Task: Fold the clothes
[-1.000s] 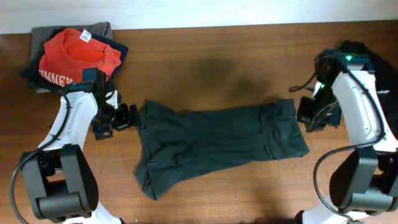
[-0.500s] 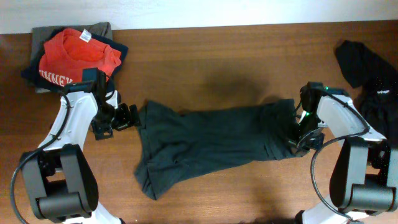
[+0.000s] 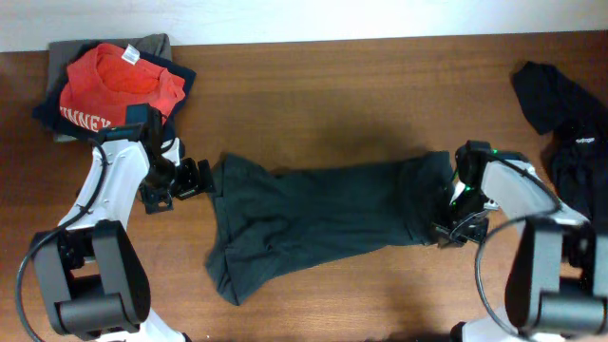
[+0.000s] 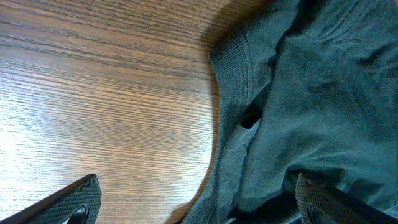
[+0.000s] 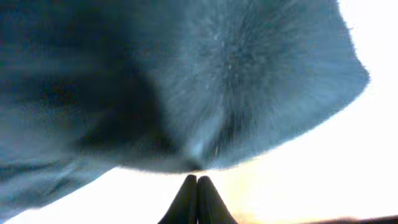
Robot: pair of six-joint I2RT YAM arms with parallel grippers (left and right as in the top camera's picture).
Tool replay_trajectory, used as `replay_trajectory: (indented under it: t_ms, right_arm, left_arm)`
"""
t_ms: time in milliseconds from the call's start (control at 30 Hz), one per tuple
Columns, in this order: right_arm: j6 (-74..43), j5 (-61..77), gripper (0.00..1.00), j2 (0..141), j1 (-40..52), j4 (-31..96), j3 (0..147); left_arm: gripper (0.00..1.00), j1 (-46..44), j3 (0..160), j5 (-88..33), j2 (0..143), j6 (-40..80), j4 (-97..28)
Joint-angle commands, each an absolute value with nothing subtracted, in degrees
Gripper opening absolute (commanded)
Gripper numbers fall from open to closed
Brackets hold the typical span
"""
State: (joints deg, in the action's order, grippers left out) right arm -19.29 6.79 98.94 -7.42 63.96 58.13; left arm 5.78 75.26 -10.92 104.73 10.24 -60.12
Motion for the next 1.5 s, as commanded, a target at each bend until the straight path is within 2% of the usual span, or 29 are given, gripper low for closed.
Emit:
replay_trajectory:
  t_ms: [0,33,133,167,233,267,300,367,467,567,733,800,1100,1167,1267,1367,1467]
  right_arm:
    - [-19.4,5.7,0.04,91.7,-7.3,65.7,64.0]
    - [-19.4,4.7,0.04,90.7,-7.4,66.1,65.1]
    - [-17.9,2.3,0.19,88.3,-8.9,65.9,68.2]
    - [-16.6,2.4,0.31,88.2,-9.7,65.6,68.9]
    - [-13.1,2.3,0.69,88.5,-11.9,64.4,69.7]
    - [-11.1,2.3,0.84,88.7,-13.1,63.5,69.7]
    - [-9.8,2.3,0.94,89.2,-14.3,62.8,69.7]
    - [-8.8,3.7,1.0,90.5,-16.8,61.6,69.6]
    - [-6.2,10.3,0.99,93.7,-20.8,58.9,69.6]
    - [2.6,21.1,0.99,97.5,-23.1,55.6,69.6]
    - [7.8,30.1,1.0,105.0,-24.0,51.9,69.6]
    - [10.7,33.6,0.97,108.0,-24.0,51.0,69.6]
    - [13.7,34.5,0.92,115.6,-24.0,49.0,69.6]
    - [14.4,34.6,0.78,116.4,-24.0,49.0,69.6]
    - [14.3,35.0,0.39,116.8,-24.0,49.0,69.6]
    - [14.3,34.9,0.33,116.7,-24.1,49.0,69.6]
    - [14.3,34.9,0.11,116.7,-24.1,49.0,69.6]
  left_arm:
    - [0.99,5.7,75.0,-10.7,103.2,9.3,-60.0]
    - [0.99,5.7,75.0,-10.7,103.2,9.3,-60.0]
    - [0.99,5.7,75.0,-10.7,103.2,9.3,-60.0]
    - [0.99,5.7,75.0,-10.7,103.2,9.3,-60.0]
    - [0.99,5.7,75.0,-10.7,103.2,9.3,-60.0]
    - [0.99,5.7,75.0,-10.7,103.2,9.3,-60.0]
    - [0.99,5.7,75.0,-10.7,103.2,9.3,-60.0]
    - [0.99,5.7,75.0,-10.7,103.2,9.3,-60.0]
    - [0.99,5.7,75.0,-10.7,103.2,9.3,-60.0]
    - [0.99,5.7,75.0,-10.8,103.2,9.3,-60.0]
    - [0.99,5.7,75.0,-10.7,103.2,9.3,-60.0]
    - [0.99,5.7,75.0,-10.7,103.2,9.3,-60.0]
    - [0.99,5.7,72.9,-10.8,103.2,9.3,-58.4]
    - [0.99,5.7,72.1,-10.8,103.2,9.3,-57.4]
    - [0.99,5.7,70.8,-10.7,103.2,9.3,-56.4]
    - [0.99,5.7,70.4,-10.7,103.2,9.3,-56.2]
    - [0.99,5.7,70.4,-10.7,103.2,9.3,-55.9]
